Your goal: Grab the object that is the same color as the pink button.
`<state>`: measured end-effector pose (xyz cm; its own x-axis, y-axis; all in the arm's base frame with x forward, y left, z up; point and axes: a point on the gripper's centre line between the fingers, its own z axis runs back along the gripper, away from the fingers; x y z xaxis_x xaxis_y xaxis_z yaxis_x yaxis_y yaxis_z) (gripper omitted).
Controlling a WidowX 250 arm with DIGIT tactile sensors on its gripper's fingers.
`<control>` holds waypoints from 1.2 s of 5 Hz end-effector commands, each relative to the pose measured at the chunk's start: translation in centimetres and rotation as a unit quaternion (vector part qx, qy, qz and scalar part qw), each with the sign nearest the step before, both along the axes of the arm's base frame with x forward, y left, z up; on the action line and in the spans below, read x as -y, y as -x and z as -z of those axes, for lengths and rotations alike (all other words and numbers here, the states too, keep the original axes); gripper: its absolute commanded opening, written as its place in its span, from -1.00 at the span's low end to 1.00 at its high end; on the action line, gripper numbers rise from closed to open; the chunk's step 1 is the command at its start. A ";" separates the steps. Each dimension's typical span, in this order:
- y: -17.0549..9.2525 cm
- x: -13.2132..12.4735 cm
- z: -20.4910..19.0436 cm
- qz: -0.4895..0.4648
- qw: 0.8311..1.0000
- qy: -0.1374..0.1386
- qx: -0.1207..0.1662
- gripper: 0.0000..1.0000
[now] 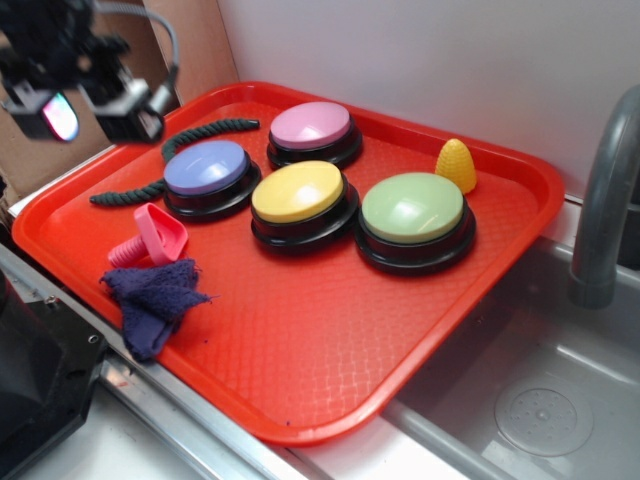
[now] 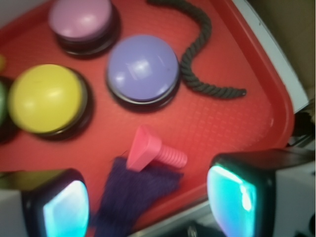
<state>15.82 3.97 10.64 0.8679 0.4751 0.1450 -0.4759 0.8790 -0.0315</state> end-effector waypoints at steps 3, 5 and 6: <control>-1.6 -1.1 7.5 -0.011 1.000 -0.012 -0.008 1.00; -1.7 -0.8 8.0 -0.014 1.000 -0.006 0.004 1.00; -1.6 -0.7 8.2 -0.020 1.000 -0.005 0.015 -1.00</control>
